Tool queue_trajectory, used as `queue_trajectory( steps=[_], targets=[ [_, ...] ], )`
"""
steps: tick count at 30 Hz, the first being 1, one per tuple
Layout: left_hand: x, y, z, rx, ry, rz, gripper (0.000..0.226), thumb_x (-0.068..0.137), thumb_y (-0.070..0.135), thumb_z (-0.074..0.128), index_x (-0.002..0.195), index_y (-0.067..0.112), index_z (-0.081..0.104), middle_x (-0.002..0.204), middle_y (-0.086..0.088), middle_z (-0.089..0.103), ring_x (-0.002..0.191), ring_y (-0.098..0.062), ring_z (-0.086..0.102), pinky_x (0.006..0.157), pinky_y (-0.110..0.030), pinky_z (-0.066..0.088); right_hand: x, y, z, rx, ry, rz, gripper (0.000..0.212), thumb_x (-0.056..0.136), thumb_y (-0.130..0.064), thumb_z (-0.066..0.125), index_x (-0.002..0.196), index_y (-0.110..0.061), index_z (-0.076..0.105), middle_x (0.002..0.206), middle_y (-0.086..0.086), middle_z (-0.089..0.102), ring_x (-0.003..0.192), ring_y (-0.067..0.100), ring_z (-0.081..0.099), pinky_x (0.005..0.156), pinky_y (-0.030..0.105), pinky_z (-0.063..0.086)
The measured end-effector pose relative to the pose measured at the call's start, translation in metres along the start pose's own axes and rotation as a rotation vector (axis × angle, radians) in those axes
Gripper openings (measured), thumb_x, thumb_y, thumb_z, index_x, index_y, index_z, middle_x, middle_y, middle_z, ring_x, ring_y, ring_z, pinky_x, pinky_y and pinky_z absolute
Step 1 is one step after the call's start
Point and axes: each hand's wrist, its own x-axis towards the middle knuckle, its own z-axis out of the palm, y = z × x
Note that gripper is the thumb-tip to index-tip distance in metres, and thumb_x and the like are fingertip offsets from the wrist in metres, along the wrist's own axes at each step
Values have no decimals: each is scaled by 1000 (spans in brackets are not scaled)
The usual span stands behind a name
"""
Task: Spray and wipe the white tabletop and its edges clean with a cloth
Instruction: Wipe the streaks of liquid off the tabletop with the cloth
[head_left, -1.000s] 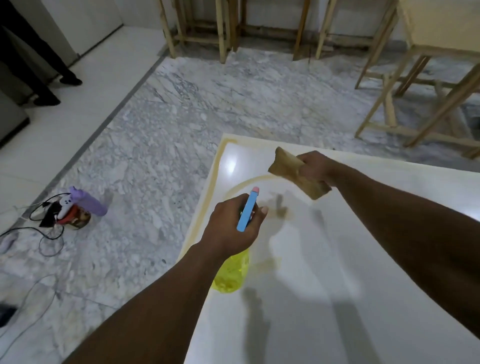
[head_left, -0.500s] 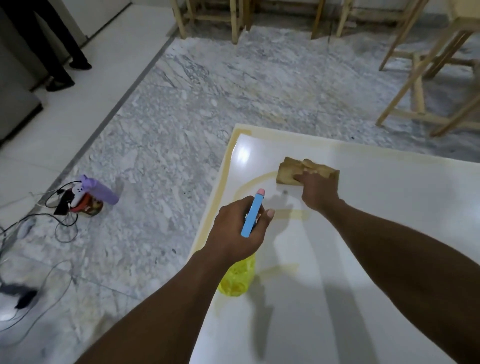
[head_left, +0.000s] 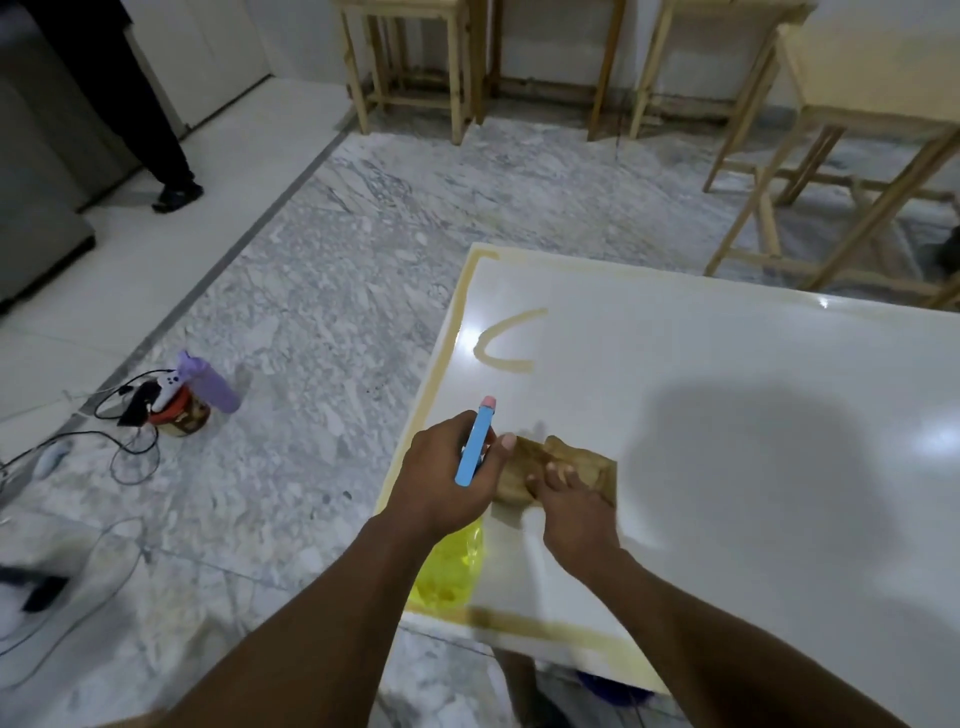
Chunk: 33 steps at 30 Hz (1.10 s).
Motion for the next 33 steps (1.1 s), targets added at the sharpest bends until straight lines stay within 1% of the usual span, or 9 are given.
queue_trajectory(
  steps=[3,7,10,13,16,22,27,31,33],
  targets=[
    [-37,-3,-6,-12,-5,-33,34,97,52,66,78,24,56,62,3,58,61,-27,68,61,-54,63,-40,-19,15,-3,-20,-35,58,95,-9,43,149,-31,40,159,1,36,146,29,34,101,40,47],
    [-62,-2,-18,-30,-10,-41,35,95,52,67,77,25,56,60,2,57,59,-28,67,60,-54,63,-56,-19,2,170,80,-89,38,89,-19,42,117,-31,64,122,-5,66,103,24,65,82,31,52],
    [-63,0,-26,-12,-2,-38,35,95,54,66,77,26,56,62,2,59,61,-26,68,60,-54,64,-47,1,-33,798,-142,34,15,92,-16,53,99,-18,66,103,2,68,91,24,64,81,33,51],
    [-53,1,-28,0,-5,-38,35,95,56,65,77,26,57,64,2,62,66,-25,72,61,-53,64,-35,29,-46,1528,-437,256,45,75,-16,65,119,-8,67,121,21,68,111,42,65,99,52,52],
    [-34,1,-27,-1,-18,-39,34,96,54,66,77,26,57,61,6,57,62,-27,69,63,-53,64,-16,48,-54,1677,-615,254,52,80,-13,62,131,-13,60,133,25,60,123,47,56,103,57,46],
    [44,-2,-21,13,-28,-85,37,96,55,67,79,23,58,64,-3,62,60,-28,69,63,-53,64,91,72,-128,1476,-581,89,62,75,-1,54,136,-12,53,133,25,60,116,44,61,87,49,56],
    [117,-9,-14,15,8,-129,38,93,58,63,80,23,57,69,-5,68,60,-27,72,64,-54,61,227,81,-211,900,-309,154,49,83,7,46,129,-5,58,117,20,64,104,37,63,93,50,53],
    [150,-18,-18,13,53,-134,38,95,56,64,82,21,58,73,-9,69,61,-28,71,63,-51,62,297,60,-259,447,-117,51,32,81,-21,48,107,-9,62,106,16,64,92,32,60,74,35,46],
    [157,-22,-21,0,68,-136,38,96,53,65,82,19,58,75,-11,69,62,-30,71,64,-51,62,324,59,-255,299,-37,-23,21,89,-19,49,106,-13,60,113,16,64,95,32,59,77,33,41]
  ],
)
